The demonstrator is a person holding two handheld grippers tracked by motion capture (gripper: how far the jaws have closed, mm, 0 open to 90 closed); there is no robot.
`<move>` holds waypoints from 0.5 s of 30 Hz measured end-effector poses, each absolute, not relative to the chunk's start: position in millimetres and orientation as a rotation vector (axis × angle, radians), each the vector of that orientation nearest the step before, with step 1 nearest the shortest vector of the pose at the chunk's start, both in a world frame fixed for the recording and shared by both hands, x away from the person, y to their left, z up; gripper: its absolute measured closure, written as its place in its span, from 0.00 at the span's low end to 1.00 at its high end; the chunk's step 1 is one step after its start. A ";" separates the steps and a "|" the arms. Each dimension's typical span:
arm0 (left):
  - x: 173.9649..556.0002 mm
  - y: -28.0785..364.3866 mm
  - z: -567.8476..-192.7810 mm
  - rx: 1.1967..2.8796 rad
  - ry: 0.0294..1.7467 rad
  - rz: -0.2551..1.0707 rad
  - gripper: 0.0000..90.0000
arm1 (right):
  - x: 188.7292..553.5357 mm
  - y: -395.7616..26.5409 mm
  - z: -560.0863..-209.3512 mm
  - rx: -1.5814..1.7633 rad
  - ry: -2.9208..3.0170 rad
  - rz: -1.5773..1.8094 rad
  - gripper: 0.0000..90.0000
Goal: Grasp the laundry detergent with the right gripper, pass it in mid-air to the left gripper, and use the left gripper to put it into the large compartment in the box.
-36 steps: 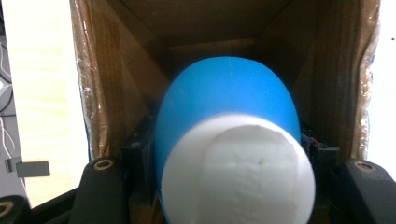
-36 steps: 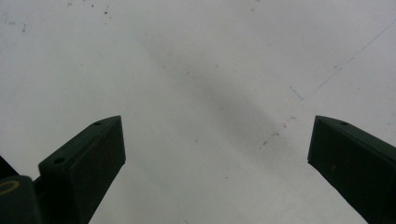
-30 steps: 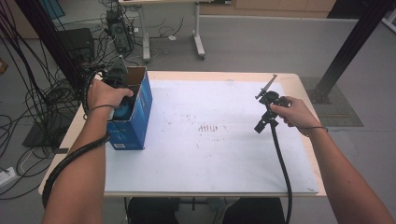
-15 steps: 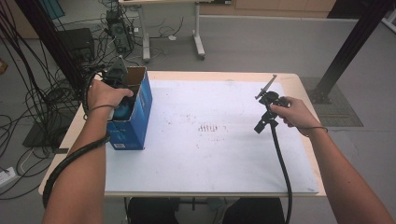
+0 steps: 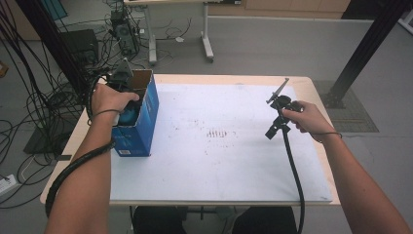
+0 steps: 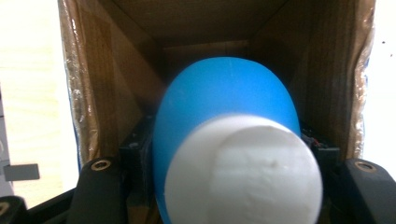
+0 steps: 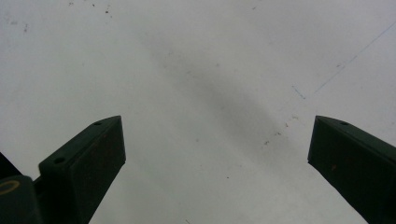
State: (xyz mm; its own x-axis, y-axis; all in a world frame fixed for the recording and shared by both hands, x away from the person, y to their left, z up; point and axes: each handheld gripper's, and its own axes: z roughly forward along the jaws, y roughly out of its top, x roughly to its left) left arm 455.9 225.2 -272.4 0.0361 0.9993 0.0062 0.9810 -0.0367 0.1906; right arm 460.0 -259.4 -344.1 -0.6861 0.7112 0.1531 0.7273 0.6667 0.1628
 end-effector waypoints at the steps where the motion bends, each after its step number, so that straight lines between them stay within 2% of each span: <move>1: 456.0 225.1 -273.0 2.159 2.082 0.203 0.41 | 460.0 -259.3 -344.1 -1.211 -2.797 -0.326 0.04; 15: 457.1 223.7 -268.2 2.170 2.087 0.201 0.41 | 460.1 -260.1 -343.9 -1.211 -2.795 -0.323 0.04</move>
